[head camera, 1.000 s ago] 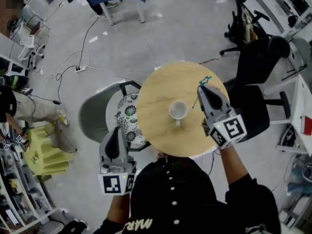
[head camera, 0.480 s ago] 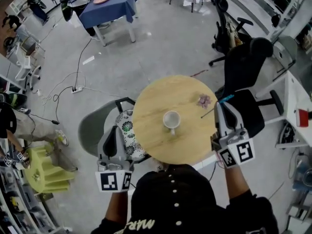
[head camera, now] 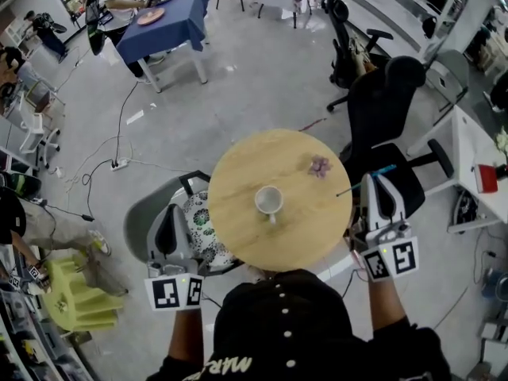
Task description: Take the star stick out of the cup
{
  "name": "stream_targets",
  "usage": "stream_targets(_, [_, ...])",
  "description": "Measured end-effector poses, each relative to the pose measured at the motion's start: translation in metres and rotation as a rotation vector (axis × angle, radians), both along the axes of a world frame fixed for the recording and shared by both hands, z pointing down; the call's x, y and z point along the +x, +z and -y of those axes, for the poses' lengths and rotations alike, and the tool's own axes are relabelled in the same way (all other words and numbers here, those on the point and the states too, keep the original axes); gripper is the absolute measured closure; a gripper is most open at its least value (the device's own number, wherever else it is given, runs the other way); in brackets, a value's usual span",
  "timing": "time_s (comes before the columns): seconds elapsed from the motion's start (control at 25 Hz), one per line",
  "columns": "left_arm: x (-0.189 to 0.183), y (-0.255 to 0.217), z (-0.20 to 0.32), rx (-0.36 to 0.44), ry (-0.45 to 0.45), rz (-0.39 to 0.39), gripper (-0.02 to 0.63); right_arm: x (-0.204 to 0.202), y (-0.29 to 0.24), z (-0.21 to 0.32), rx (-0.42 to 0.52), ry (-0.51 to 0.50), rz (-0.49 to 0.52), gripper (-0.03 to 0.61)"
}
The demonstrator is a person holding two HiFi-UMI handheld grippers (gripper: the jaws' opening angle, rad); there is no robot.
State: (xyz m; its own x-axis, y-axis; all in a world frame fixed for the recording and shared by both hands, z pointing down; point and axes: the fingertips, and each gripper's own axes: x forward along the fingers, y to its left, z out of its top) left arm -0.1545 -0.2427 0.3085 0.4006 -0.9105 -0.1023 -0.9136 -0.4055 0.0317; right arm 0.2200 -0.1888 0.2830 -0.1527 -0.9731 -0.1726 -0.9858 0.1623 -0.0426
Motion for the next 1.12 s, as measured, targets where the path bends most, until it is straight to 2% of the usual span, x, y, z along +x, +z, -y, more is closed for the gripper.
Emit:
stream_targets(0.28, [0.008,-0.006,-0.001,0.002,0.011,0.008,0.611,0.021,-0.001,-0.011,0.004,0.047,0.006,0.572])
stream_targets(0.64, [0.016,-0.002,-0.004,-0.006,0.022,0.005,0.611,0.017,-0.002,-0.007,-0.002,0.038,-0.012,0.572])
stream_targets(1.12, [0.006,0.0,0.002,-0.005,0.013,0.008,0.611,0.001,0.002,0.011,-0.005,0.013,-0.017,0.572])
